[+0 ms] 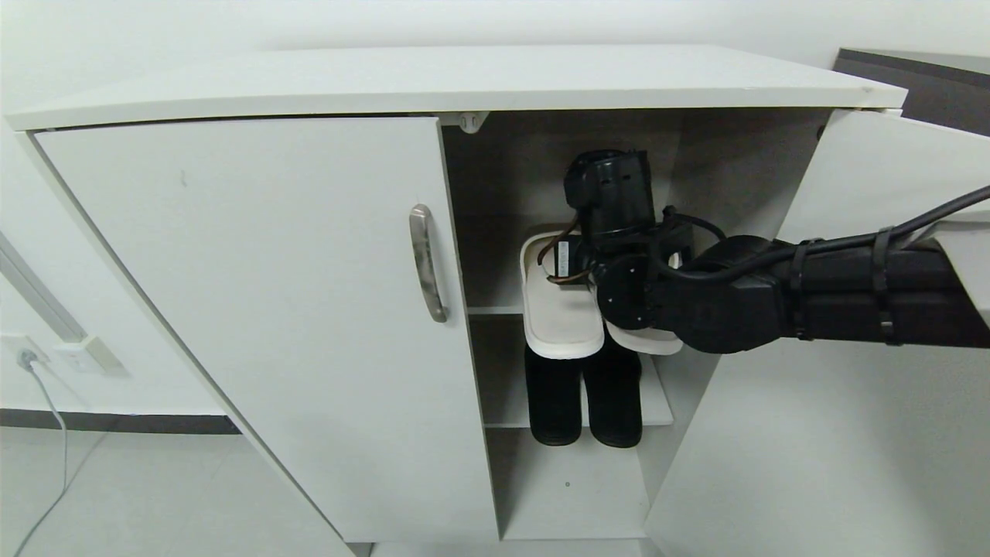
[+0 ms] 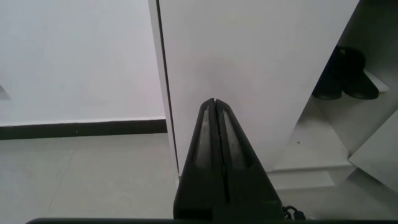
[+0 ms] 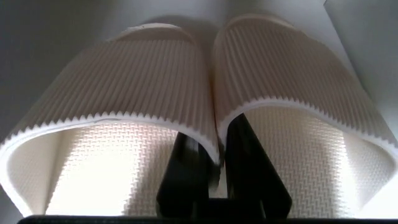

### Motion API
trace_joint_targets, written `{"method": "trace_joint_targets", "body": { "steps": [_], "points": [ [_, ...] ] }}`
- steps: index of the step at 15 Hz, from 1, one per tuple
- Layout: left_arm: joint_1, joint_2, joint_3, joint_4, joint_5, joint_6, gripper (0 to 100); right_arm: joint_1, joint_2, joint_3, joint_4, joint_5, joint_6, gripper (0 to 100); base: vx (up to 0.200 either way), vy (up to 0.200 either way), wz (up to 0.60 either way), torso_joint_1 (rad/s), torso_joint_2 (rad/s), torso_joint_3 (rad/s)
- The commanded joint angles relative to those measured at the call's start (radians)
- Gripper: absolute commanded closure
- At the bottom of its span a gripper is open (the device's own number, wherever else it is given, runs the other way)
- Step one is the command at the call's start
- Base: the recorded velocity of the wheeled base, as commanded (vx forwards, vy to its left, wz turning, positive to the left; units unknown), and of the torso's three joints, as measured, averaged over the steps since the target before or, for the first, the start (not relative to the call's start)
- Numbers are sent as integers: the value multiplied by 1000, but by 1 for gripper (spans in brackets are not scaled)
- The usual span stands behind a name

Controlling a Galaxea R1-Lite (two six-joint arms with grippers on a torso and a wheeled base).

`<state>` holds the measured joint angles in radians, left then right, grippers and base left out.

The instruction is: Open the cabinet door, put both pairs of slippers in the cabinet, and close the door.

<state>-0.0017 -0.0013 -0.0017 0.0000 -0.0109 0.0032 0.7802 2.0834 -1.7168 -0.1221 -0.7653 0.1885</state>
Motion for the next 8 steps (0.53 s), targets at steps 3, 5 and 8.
{"method": "trace_joint_targets", "body": {
  "steps": [3, 5, 8],
  "points": [
    [0, 1, 0, 0, 0, 0, 100, 1, 1, 5, -1, 0, 0, 0, 0, 0, 0, 0, 0, 0],
    [0, 1, 0, 0, 0, 0, 100, 2, -5, 19, -1, 0, 0, 0, 0, 0, 0, 0, 0, 0],
    [0, 1, 0, 0, 0, 0, 100, 19, -45, 71, -1, -2, 0, 0, 0, 0, 0, 0, 0, 0]
  ]
}}
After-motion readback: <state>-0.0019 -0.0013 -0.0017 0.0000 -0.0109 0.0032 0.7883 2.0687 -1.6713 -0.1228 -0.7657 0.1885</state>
